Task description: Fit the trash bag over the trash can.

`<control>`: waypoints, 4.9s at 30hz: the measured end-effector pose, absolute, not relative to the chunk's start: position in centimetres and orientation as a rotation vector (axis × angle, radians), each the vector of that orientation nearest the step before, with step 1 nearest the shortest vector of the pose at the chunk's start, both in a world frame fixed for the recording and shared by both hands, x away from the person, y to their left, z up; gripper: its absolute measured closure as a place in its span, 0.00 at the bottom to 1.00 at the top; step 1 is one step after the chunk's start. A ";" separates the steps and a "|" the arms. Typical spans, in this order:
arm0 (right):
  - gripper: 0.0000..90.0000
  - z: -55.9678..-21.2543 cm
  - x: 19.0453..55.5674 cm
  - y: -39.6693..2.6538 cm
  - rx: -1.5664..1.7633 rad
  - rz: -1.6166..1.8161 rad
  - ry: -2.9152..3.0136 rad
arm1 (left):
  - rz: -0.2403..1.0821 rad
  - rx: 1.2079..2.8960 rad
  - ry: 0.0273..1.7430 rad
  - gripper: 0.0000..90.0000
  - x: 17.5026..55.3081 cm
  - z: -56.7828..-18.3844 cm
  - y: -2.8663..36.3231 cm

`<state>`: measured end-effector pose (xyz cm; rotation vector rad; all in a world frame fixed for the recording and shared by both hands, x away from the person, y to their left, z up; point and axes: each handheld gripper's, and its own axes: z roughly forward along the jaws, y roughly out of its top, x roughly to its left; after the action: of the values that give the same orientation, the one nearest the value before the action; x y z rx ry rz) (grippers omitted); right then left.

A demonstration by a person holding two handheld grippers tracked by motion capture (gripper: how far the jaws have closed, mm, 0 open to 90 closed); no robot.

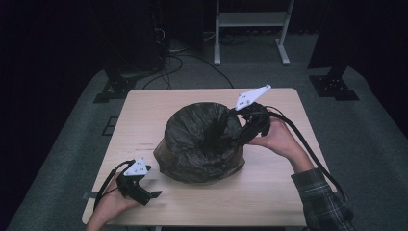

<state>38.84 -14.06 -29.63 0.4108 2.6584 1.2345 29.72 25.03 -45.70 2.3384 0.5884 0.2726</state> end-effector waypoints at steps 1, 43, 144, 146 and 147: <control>0.00 -29.7 38.8 -13.7 0.396 1.212 2.667 | 0.270 2.341 0.589 0.00 29.8 -45.9 25.1; 0.00 -26.6 38.5 -7.4 0.309 1.079 2.802 | 0.253 2.290 0.580 0.00 30.0 -48.3 25.7; 0.00 -25.9 37.0 -9.4 0.420 1.033 2.729 | 0.254 2.290 0.574 0.00 30.1 -48.3 25.7; 0.00 -26.0 36.7 -10.8 0.446 1.059 2.713 | 0.254 2.290 0.576 0.00 30.1 -48.3 25.7; 0.00 -26.1 36.6 -11.4 0.452 1.069 2.706 | 0.254 2.290 0.576 0.00 30.1 -48.3 25.7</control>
<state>36.61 -11.43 -26.07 0.4516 2.7059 1.0694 30.15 25.74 -48.31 2.2902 0.5761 0.2545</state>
